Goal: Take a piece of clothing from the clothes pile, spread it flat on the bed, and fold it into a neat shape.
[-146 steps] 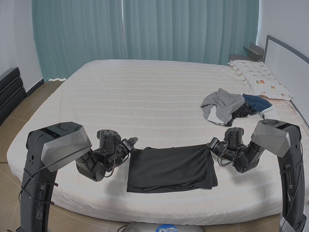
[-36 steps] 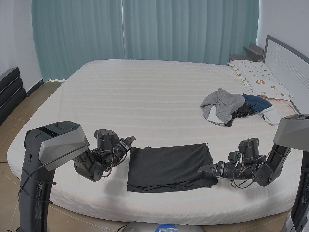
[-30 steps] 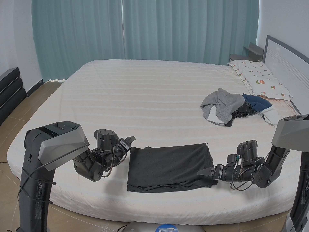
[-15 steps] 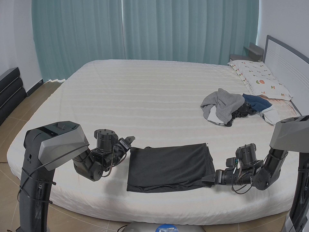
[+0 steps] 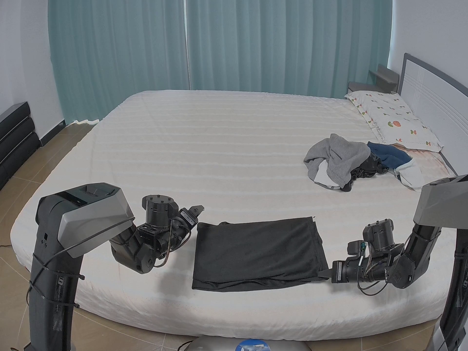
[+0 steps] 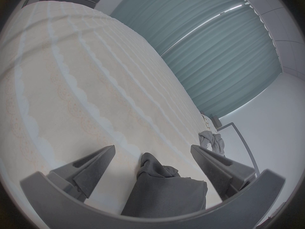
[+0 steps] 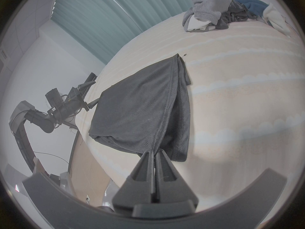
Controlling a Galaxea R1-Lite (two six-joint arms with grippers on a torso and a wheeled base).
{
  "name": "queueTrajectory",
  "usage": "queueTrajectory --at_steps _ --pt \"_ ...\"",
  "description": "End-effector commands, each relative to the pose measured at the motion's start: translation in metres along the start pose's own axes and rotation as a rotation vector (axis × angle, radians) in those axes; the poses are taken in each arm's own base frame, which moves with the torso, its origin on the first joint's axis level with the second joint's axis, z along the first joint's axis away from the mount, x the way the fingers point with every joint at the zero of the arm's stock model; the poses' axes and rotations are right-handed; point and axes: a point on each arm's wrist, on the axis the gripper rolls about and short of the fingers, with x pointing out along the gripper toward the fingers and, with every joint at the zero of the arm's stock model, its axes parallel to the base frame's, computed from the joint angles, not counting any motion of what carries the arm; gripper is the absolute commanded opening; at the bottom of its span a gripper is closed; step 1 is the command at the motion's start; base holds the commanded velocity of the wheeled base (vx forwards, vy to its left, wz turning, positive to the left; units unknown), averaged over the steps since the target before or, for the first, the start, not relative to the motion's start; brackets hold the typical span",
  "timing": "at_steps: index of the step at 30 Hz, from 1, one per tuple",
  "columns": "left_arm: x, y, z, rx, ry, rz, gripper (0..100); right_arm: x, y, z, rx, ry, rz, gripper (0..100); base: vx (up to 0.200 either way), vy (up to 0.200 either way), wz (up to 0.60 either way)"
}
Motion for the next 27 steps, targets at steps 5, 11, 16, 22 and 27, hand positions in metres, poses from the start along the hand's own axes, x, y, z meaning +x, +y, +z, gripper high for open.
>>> queueTrajectory --at_steps 5,11,16,22,27 --pt "0.0 0.0 0.0 0.003 0.0 0.001 100 -0.008 -0.004 -0.002 -0.018 0.0 -0.013 0 0.0 0.0 0.0" --pt "0.0 0.0 0.0 0.004 0.001 0.002 100 -0.01 -0.006 -0.007 -0.048 0.019 -0.023 0 0.0 0.0 0.0" --pt "0.0 0.0 0.0 0.004 0.001 0.002 100 -0.01 -0.008 -0.009 -0.074 0.029 -0.028 0 0.0 0.0 0.0" --pt "0.0 0.0 -0.001 0.004 0.002 0.001 100 -0.012 -0.011 -0.01 -0.093 0.034 -0.036 0 0.0 0.0 0.0" --pt "0.0 0.0 -0.001 0.006 0.003 0.003 100 -0.01 -0.012 -0.012 -0.095 0.04 -0.04 0 0.0 0.0 0.0"
